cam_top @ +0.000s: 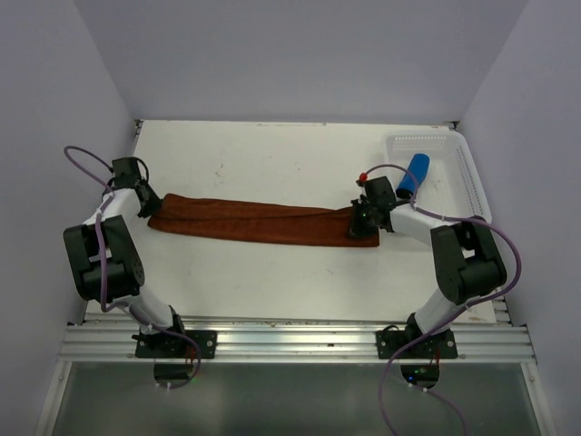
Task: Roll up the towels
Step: Fold the towel
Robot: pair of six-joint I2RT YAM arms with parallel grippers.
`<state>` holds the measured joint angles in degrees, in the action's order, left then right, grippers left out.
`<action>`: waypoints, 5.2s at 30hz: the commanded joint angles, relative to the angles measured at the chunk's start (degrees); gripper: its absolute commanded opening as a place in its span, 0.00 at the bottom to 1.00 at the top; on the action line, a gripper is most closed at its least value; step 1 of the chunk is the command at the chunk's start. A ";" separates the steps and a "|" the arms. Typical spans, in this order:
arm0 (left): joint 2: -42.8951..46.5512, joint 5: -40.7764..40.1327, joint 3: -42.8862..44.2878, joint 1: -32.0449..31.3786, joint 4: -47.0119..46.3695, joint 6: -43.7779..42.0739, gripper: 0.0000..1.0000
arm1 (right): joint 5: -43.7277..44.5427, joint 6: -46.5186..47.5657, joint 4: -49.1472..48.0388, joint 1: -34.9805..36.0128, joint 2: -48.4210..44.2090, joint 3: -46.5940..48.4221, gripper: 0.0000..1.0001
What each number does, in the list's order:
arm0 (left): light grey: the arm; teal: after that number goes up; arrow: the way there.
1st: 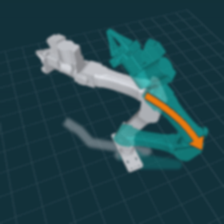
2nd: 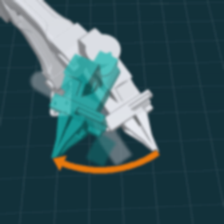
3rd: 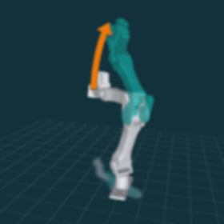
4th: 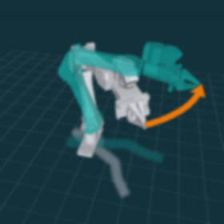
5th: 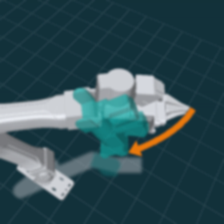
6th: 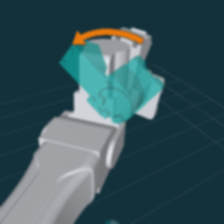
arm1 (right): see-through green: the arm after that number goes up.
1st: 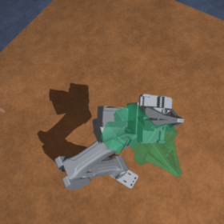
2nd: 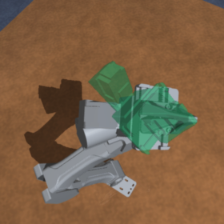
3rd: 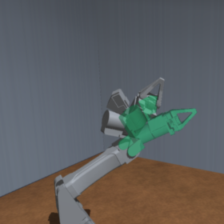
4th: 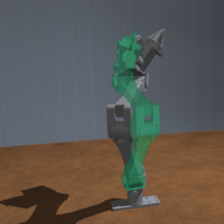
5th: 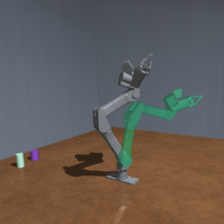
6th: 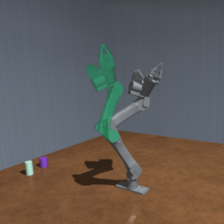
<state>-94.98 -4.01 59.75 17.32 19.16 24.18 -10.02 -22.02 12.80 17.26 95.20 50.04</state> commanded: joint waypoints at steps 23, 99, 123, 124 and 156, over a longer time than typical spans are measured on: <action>-6.89 -0.21 3.01 -0.18 -1.23 -0.98 0.23 | 0.27 1.37 -2.34 0.24 2.89 0.23 0.00; 17.74 14.72 -10.61 -26.55 -10.19 0.24 0.95 | 20.92 -3.72 1.97 0.32 -51.69 -19.10 0.99; 19.04 16.40 -10.53 -29.36 -9.31 -0.19 0.95 | 28.20 -10.23 4.60 0.41 -42.55 -18.75 0.70; 19.04 16.75 -10.61 -29.45 -9.49 -0.02 0.95 | 29.17 -10.67 5.21 0.41 -41.94 -18.67 0.70; 21.15 17.37 -10.53 -33.23 -9.58 0.25 0.95 | 37.18 -20.69 -7.09 7.18 -20.84 -15.68 0.47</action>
<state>-75.40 13.13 49.01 -15.31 11.44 25.32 24.99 -41.60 9.91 24.16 75.11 32.49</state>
